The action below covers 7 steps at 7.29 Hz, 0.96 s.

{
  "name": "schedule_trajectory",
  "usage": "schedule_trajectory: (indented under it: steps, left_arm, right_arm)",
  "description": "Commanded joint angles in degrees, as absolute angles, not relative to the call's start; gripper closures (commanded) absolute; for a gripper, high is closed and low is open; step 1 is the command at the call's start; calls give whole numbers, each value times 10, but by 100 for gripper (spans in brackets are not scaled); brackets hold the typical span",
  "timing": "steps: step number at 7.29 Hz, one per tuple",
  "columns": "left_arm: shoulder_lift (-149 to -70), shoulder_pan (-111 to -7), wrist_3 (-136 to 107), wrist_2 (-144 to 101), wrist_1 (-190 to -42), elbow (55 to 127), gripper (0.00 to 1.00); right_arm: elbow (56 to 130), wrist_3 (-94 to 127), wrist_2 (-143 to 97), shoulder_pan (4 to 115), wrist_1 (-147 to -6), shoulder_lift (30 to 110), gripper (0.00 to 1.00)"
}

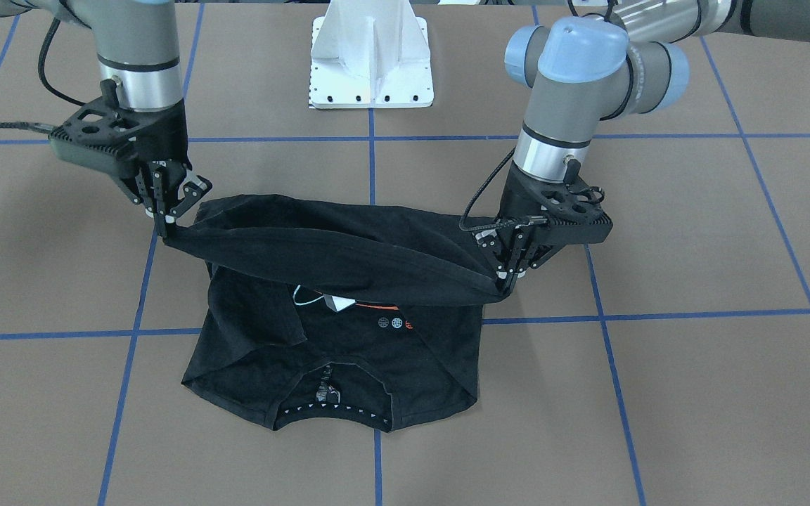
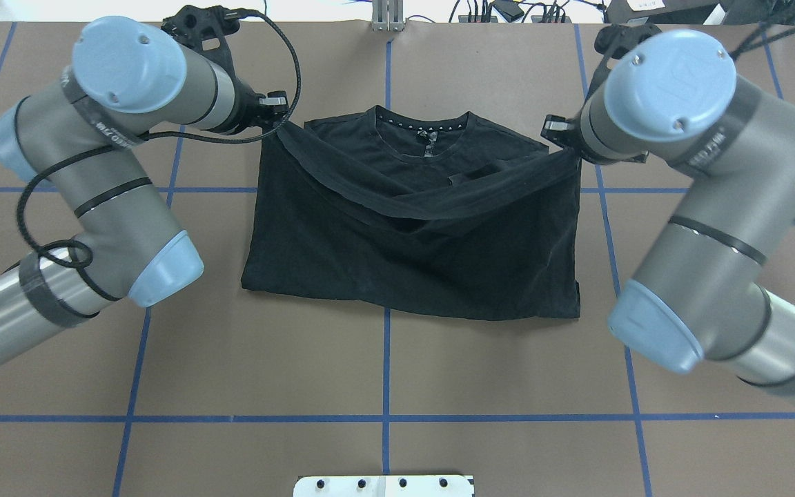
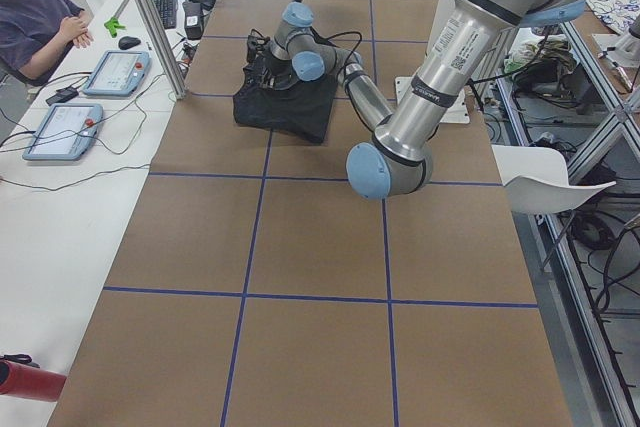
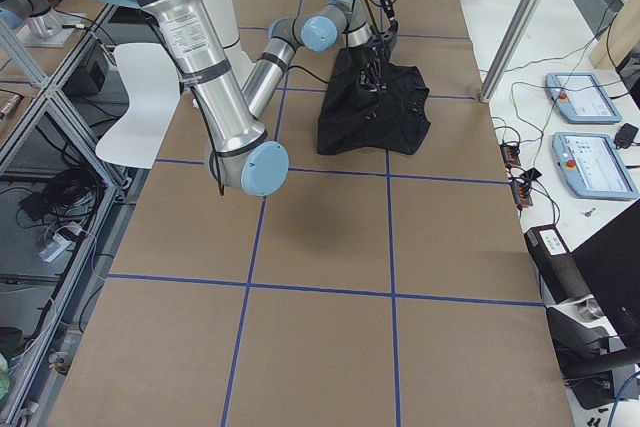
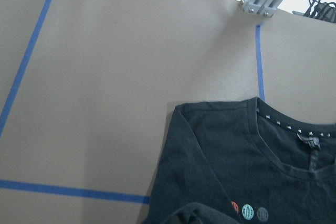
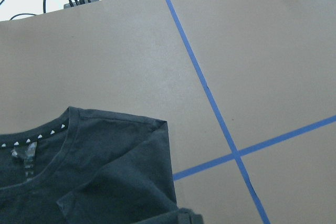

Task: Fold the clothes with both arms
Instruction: 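Lift the hem with both grippers and fold it over onto the collar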

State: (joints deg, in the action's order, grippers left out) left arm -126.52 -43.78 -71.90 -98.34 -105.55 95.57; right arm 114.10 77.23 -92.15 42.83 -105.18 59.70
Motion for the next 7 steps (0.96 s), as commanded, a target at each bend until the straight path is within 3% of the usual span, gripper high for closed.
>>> schedule_trajectory:
  steps: [1,3,7]
  left_arm:
    - [-1308,-442,-719,-977,-1113,849,100]
    - [-1334,-453,-718,-977,-1172,764,100]
    - [-1369,-474,-676,-977,-1235,654,100]
  right_arm:
    - [1030,763,-928,456,-973,565,100]
    - [917,755,-936,481,-910,524,100]
    - [779,713,-938,497,-819,490,100]
